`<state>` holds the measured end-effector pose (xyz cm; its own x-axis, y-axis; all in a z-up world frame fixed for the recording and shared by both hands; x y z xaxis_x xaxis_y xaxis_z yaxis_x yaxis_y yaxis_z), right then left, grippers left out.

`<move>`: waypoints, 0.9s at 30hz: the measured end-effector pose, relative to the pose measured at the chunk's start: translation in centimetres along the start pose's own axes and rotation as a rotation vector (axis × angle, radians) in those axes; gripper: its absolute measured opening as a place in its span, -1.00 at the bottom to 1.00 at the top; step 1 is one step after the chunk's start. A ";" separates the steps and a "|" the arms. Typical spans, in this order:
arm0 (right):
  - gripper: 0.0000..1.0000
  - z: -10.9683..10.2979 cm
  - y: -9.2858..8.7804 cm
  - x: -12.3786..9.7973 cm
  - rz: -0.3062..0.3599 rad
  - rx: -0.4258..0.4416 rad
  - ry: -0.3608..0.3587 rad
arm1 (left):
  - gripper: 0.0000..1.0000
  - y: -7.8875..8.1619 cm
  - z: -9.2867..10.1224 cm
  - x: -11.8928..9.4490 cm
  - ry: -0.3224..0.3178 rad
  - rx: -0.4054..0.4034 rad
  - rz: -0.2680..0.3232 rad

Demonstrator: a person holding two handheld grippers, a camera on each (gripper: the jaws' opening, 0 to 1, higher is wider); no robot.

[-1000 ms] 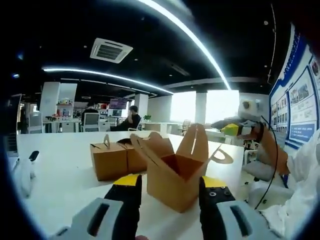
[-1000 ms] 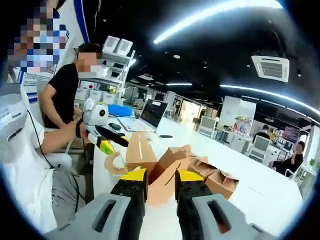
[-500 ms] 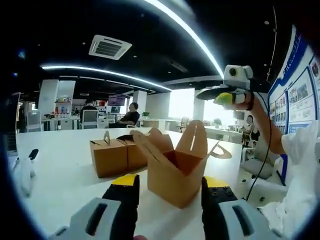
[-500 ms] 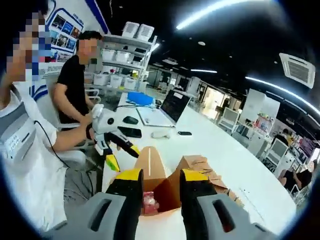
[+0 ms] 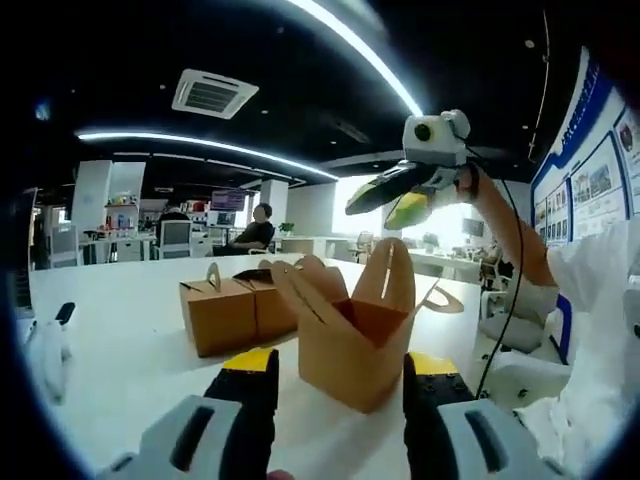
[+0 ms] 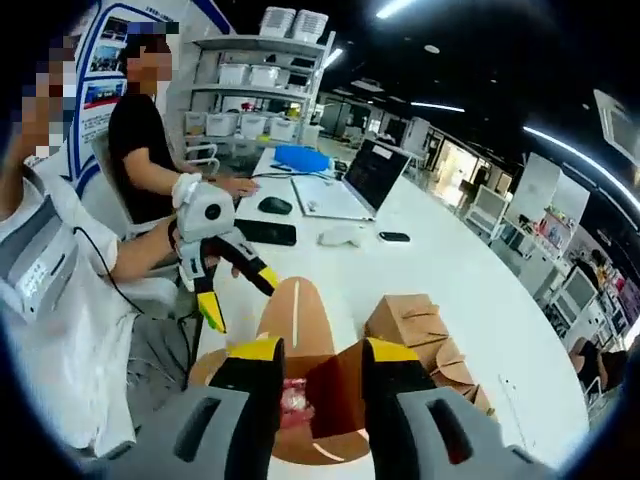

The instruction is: Pick up one paper box from the group, open the paper box, and remove the item inside

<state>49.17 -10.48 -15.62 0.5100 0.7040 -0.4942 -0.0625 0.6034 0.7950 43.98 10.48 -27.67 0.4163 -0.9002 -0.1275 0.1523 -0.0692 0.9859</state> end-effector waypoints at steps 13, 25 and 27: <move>-0.34 0.3 -0.4 1.2 -0.128 -0.049 0.059 | 0.03 -0.8 -0.1 0.3 -0.021 -0.010 -0.005; -0.31 -1.0 -2.5 4.1 -0.362 -0.178 0.233 | 0.06 -1.4 0.4 2.1 -0.051 0.026 -0.036; -0.31 -1.1 -2.9 4.4 -0.384 -0.188 0.252 | 0.06 -1.5 0.5 2.3 -0.055 0.032 -0.044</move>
<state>50.67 -8.70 -20.43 0.3043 0.4725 -0.8272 -0.0762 0.8776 0.4733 44.25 8.24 -29.40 0.3597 -0.9183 -0.1654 0.1406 -0.1219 0.9825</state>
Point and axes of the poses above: the point that each gripper's makers call its tool centre point, and the gripper's own axes: x roughly forward along the fingers, z roughly to its right, y roughly out of its top, the point moved 8 cm from there along -x, roughly backward along the fingers, and after that the axes turned 11 degrees about -y, right-handed, at the moved point
